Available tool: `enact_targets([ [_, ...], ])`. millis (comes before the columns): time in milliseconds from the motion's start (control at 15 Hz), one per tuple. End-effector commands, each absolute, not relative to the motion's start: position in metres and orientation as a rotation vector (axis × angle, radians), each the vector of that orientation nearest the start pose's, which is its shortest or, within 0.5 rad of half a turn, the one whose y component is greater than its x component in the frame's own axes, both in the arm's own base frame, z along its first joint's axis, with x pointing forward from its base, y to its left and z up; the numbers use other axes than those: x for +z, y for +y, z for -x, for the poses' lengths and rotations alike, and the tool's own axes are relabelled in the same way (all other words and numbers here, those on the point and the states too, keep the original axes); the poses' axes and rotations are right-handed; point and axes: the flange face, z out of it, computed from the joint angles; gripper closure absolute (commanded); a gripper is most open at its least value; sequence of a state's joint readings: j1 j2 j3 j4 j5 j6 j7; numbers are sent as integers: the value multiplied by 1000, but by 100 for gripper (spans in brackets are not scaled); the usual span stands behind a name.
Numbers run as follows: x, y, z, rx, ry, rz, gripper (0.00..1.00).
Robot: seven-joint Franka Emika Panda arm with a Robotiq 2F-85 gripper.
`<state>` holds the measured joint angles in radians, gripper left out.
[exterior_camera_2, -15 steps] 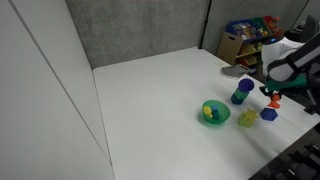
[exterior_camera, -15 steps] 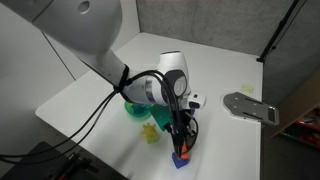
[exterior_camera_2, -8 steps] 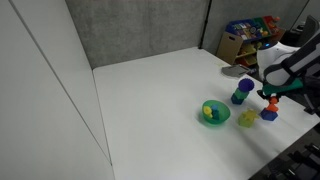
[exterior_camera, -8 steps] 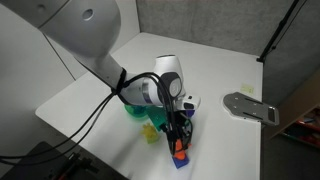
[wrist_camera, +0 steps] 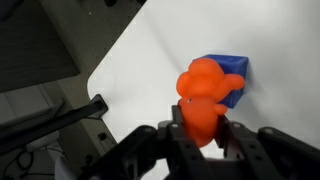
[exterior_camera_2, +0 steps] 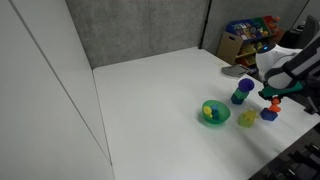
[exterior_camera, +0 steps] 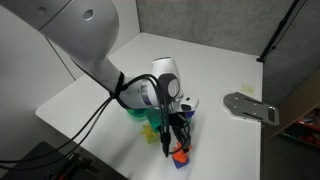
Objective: Pick up the orange toy from the green bowl and put it on the blue block
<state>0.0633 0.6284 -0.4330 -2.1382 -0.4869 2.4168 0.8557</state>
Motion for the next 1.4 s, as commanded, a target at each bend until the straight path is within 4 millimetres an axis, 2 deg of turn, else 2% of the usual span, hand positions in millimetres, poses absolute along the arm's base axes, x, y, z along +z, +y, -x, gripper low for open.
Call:
enact_targets([
  [0,114,-213,-482,-222,-965,-2337,85],
  [133,111,-215,-480,-218,-966,-2327,89],
  [1067,99,-218,-478,-145,-969,-2351,89],
  [1133,99,-217,-478,-145,-967,-2352,70],
  [1200,99,-216,-477,-146,-964,-2353,43],
  [1333,100,-214,-476,-149,-959,-2359,36],
])
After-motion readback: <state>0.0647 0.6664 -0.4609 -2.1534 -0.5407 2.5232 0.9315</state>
